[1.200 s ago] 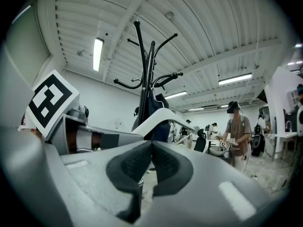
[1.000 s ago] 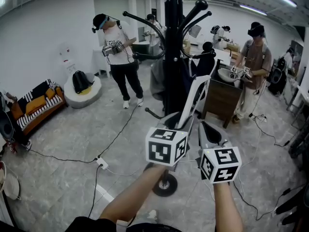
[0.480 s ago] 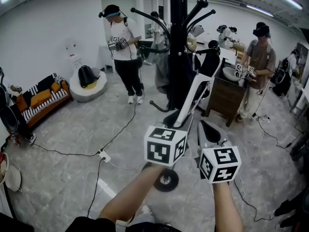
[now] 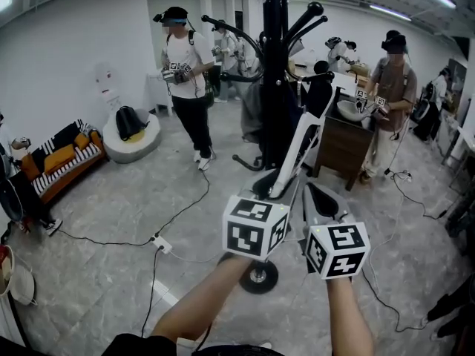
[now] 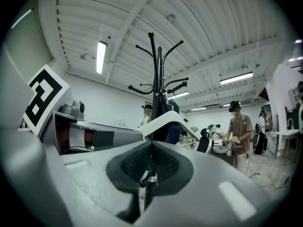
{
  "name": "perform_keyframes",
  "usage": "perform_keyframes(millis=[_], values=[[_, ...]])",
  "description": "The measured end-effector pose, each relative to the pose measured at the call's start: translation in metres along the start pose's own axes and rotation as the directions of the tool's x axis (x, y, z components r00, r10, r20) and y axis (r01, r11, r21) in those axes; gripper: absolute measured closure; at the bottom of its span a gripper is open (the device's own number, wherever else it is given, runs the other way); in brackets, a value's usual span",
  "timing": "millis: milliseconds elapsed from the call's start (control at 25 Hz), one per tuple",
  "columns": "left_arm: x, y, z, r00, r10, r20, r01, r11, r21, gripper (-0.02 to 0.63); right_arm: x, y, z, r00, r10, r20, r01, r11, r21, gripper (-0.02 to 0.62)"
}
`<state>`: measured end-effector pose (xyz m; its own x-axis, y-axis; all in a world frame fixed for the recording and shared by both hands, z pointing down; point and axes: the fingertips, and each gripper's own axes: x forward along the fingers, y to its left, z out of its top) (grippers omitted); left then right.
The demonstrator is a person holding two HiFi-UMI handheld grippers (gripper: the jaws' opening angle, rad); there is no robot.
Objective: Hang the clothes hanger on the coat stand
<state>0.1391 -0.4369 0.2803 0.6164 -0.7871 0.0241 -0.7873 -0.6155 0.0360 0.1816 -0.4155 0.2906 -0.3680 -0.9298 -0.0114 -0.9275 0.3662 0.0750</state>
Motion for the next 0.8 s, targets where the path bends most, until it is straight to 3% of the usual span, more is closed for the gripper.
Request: perform_keyframes(millis=[800], values=[[-0.055, -0.004, -0.015, 0.982, -0.186, -0.016, 0.186, 0.982, 0.016, 0.471, -0.023, 0.052, -0.005, 0.991, -0.134, -0.031, 0.134, 0.991, 0.011, 0.595]])
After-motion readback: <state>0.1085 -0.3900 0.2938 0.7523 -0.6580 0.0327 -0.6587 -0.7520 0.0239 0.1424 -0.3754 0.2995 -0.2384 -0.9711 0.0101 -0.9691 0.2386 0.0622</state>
